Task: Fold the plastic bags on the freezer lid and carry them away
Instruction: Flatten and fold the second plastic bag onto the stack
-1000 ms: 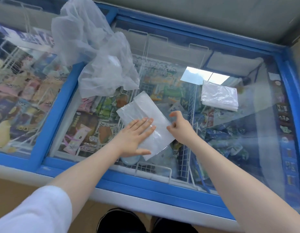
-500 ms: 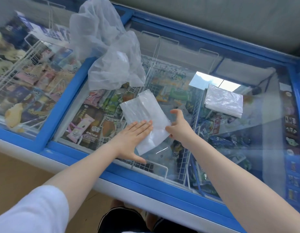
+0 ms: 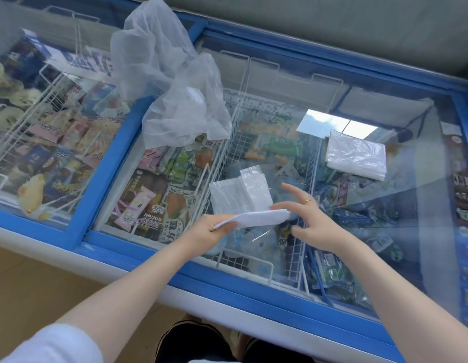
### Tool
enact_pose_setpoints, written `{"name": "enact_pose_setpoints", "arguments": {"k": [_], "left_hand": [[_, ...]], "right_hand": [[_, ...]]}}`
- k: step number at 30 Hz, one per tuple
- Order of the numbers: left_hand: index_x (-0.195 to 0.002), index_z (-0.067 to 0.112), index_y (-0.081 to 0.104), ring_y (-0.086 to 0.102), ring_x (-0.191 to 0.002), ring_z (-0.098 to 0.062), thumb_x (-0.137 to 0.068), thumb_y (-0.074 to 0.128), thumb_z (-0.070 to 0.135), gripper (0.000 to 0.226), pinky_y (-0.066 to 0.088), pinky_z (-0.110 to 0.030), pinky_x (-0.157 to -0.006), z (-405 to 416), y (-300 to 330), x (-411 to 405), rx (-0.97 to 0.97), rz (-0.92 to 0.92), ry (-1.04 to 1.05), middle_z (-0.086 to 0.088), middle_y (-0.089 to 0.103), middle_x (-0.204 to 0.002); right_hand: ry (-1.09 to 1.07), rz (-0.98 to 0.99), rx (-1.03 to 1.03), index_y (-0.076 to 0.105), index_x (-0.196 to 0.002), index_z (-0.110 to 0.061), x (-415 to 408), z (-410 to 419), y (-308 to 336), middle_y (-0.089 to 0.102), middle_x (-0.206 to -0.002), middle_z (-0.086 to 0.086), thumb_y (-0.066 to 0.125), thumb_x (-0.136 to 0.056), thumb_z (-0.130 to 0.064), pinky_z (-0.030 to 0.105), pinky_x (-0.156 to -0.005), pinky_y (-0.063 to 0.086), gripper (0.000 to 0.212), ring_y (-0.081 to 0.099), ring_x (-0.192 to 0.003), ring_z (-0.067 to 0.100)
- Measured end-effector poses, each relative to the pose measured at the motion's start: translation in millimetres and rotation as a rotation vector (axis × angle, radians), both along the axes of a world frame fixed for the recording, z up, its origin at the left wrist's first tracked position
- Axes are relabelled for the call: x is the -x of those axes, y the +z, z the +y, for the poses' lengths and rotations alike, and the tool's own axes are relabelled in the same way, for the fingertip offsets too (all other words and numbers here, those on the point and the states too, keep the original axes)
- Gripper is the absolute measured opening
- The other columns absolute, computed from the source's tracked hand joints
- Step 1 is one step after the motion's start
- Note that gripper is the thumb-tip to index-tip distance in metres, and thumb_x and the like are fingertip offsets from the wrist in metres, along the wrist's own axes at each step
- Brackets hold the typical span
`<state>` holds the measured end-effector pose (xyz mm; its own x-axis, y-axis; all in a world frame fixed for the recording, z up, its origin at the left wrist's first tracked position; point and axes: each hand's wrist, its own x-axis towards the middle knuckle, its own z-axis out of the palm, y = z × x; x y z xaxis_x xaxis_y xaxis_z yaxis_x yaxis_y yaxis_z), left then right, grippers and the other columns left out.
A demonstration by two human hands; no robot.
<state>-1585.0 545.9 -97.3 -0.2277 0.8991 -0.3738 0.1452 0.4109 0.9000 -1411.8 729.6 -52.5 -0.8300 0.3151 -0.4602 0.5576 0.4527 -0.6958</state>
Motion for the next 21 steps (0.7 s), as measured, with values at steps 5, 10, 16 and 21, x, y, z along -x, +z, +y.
{"name": "enact_pose_setpoints", "arguments": {"k": [5, 10, 16, 21], "left_hand": [[-0.101, 0.038, 0.064, 0.062, -0.101, -0.009, -0.096, 0.048, 0.024, 0.021, 0.047, -0.03, -0.091, 7, 1, 8, -0.002, -0.088, 0.168, 0.009, 0.068, -0.104], [-0.099, 0.018, 0.063, 0.065, -0.095, -0.022, -0.086, 0.063, 0.029, 0.016, 0.05, -0.046, -0.089, 12, -6, 10, 0.06, -0.02, 0.398, -0.005, 0.07, -0.099], [-0.072, 0.003, 0.051, 0.044, -0.058, -0.018, -0.093, 0.053, 0.025, 0.031, 0.028, -0.028, -0.051, 17, -8, 8, 0.099, 0.393, 0.427, -0.011, 0.055, -0.065], [-0.071, 0.013, 0.041, 0.047, -0.061, -0.023, -0.094, 0.051, 0.023, 0.027, 0.032, -0.035, -0.054, 26, -7, 12, 0.128, 0.582, 0.371, -0.006, 0.05, -0.063]], "right_hand": [[-0.117, 0.126, -0.047, 0.066, -0.11, -0.015, 24, -13, -22, 0.059, -0.11, -0.009, 0.059, -0.09, -0.015, 0.016, -0.081, 0.042, 0.021, 0.056, -0.102, 0.012], [-0.29, 0.101, -0.201, 0.058, -0.084, 0.009, 31, -18, -33, 0.054, -0.069, 0.022, 0.051, -0.094, -0.02, 0.022, -0.059, 0.032, 0.031, 0.047, -0.067, 0.032], [-0.337, 0.005, -0.218, 0.039, -0.066, -0.016, 45, -18, -34, 0.046, -0.062, 0.004, 0.038, -0.099, -0.023, 0.035, -0.057, 0.027, 0.034, 0.041, -0.058, 0.02], [-0.439, -0.134, -0.313, 0.027, -0.062, -0.014, 62, -14, -40, 0.036, -0.059, 0.002, 0.031, -0.099, -0.027, 0.031, -0.051, 0.02, 0.039, 0.033, -0.057, 0.02]]}}
